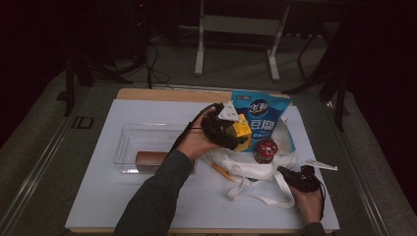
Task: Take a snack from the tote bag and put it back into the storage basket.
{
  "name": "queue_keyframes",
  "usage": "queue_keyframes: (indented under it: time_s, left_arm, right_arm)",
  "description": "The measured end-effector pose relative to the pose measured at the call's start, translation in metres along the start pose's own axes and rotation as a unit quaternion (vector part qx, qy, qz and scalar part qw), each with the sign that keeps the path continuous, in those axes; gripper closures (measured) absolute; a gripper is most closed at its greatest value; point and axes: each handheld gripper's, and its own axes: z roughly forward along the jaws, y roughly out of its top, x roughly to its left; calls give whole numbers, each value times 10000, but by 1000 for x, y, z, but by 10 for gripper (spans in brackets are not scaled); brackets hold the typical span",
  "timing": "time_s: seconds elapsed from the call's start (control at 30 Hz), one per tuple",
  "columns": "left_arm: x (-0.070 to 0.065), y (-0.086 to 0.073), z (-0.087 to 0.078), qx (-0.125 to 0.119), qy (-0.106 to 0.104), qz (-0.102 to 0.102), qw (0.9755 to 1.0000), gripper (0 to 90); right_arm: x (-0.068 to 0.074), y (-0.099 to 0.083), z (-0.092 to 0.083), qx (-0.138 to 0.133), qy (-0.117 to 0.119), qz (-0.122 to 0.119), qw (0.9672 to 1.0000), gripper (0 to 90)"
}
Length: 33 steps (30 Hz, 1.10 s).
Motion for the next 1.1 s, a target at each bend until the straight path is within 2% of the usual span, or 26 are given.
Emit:
queue_keyframes:
  time_s: [0.27,0.57,0.87,1.1]
  left_arm:
    - [5,0,-17,-109,89,-66,9999,289]
    - [9,-2,-30,-127,159,-112,9997,289]
    - [11,-3,-40,-97,206,-84,9997,289]
    - [14,-5,-46,-100,270,-161,9995,288]
  right_arm:
    - [0,0,0,-4,-2,1,10000,719]
    - [0,0,0,-3,-8,-3,10000,718]
    - [0,0,0,2,-10,-7,10000,719]
    - [0,0,0,3,-12,-8,10000,719]
